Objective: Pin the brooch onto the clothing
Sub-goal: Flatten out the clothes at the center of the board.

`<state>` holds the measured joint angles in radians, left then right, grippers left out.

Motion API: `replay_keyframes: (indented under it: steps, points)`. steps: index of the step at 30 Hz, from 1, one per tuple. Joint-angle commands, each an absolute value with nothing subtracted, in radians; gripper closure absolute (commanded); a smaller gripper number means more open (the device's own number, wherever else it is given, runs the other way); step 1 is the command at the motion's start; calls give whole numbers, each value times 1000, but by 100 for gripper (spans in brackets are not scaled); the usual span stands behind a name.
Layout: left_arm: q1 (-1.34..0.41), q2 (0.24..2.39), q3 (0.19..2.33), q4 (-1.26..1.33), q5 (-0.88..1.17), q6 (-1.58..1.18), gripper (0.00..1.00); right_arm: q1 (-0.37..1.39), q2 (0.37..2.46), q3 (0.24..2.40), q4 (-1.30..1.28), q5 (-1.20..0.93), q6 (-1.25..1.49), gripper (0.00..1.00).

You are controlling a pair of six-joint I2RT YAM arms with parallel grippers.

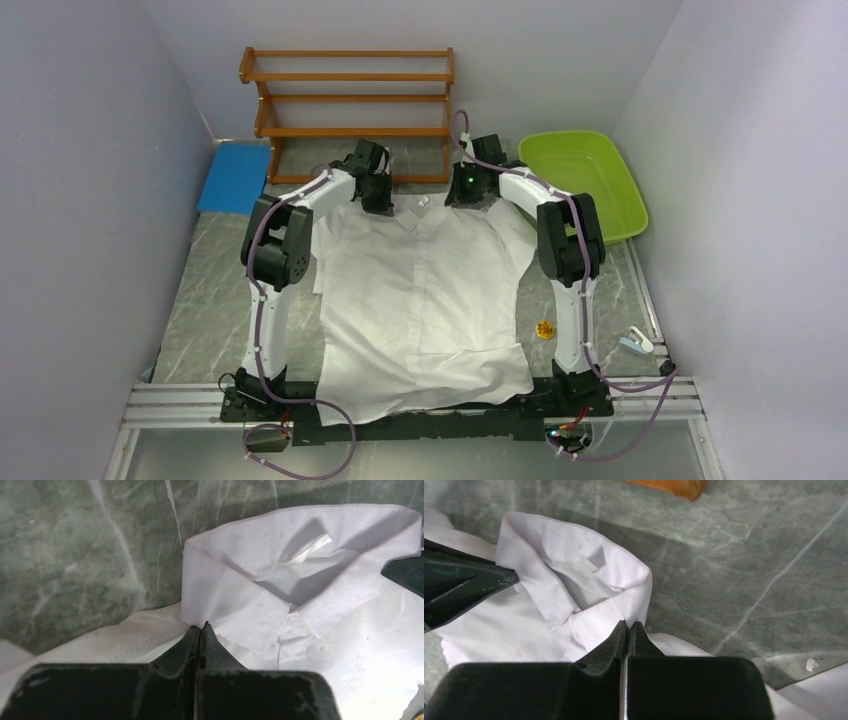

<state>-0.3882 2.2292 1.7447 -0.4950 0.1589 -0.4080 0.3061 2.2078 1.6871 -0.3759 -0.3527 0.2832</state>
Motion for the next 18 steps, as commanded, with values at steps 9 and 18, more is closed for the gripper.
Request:
replay_keyframes:
  steps: [9, 18]
  points:
    - [-342, 1987, 1735, -417, 112, -427, 96, 303, 2048, 1728, -189, -342, 316, 100]
    - [-287, 1777, 1628, -402, 169, -459, 21, 302, 2070, 1831, -300, -232, 324, 32]
